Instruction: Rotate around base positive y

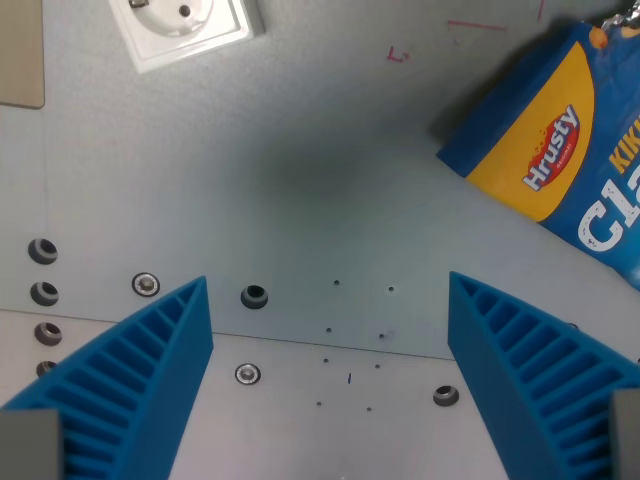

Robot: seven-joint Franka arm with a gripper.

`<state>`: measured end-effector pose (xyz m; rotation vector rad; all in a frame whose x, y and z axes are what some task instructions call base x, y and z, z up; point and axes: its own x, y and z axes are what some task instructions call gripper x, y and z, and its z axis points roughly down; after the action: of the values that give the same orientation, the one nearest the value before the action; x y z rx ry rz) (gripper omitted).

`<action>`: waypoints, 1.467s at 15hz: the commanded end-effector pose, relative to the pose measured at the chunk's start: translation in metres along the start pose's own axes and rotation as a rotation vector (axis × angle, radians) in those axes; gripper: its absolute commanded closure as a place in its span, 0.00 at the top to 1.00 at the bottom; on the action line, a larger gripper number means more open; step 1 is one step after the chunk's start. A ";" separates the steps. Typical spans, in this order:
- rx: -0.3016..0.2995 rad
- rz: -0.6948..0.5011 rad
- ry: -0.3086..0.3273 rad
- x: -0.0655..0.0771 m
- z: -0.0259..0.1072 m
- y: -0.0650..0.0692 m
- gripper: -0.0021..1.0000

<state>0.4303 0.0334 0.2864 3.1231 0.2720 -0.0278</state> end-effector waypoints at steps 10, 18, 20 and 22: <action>0.022 -0.001 -0.127 0.000 -0.002 0.000 1.00; 0.041 -0.003 -0.232 0.000 -0.002 0.000 1.00; 0.045 -0.003 -0.258 0.000 -0.002 0.000 1.00; 0.050 -0.003 -0.284 0.000 -0.002 0.000 1.00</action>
<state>0.4229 0.0331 0.2824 3.1204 0.2721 -0.1866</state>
